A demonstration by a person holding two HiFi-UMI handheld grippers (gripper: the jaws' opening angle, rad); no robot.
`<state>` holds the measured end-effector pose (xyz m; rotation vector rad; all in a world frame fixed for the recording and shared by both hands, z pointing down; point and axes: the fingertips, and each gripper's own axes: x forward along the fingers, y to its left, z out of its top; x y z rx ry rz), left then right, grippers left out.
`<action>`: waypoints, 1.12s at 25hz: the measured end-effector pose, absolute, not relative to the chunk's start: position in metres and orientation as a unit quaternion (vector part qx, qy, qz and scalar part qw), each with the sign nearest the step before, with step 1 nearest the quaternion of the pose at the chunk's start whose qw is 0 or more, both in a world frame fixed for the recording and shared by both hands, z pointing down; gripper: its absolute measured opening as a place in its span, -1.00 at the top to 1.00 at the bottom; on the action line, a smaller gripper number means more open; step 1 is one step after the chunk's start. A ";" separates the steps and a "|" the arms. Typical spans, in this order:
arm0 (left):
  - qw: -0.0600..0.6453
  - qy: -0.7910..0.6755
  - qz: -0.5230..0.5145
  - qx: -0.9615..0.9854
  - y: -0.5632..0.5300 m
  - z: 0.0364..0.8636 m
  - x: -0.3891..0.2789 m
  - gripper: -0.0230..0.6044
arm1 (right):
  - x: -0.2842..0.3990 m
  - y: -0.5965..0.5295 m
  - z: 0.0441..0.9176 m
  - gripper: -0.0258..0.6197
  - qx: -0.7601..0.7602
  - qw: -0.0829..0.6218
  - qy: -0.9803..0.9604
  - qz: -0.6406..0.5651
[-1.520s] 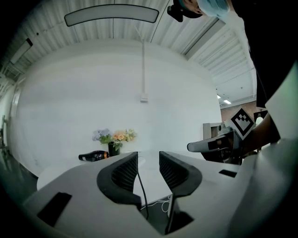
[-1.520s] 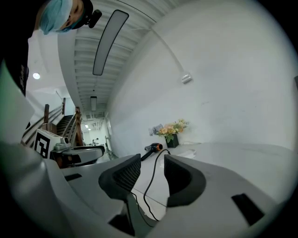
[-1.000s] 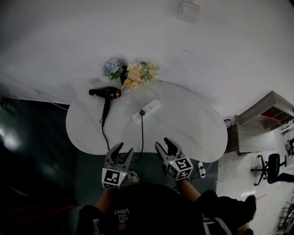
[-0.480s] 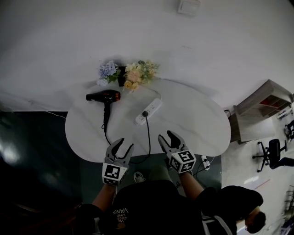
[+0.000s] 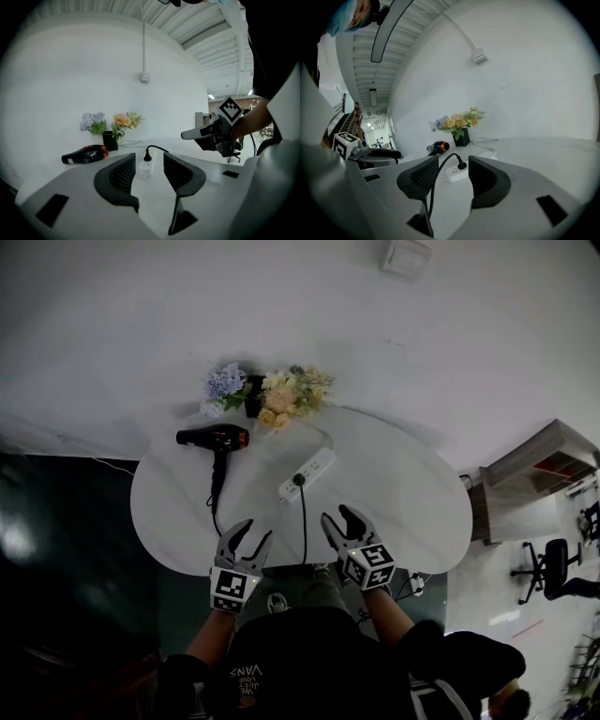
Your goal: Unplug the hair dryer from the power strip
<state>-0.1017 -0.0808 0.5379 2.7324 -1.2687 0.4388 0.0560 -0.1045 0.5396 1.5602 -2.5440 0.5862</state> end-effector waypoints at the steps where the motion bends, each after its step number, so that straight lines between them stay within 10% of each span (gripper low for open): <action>1: 0.049 -0.419 0.147 0.895 -0.087 0.541 -0.100 0.34 | 0.056 -0.110 0.541 0.35 0.509 0.054 -0.837 0.191; 28: 0.063 -0.373 0.296 0.877 -0.185 0.635 -0.039 -0.05 | 0.029 -0.211 0.602 0.35 0.375 0.172 -0.897 0.159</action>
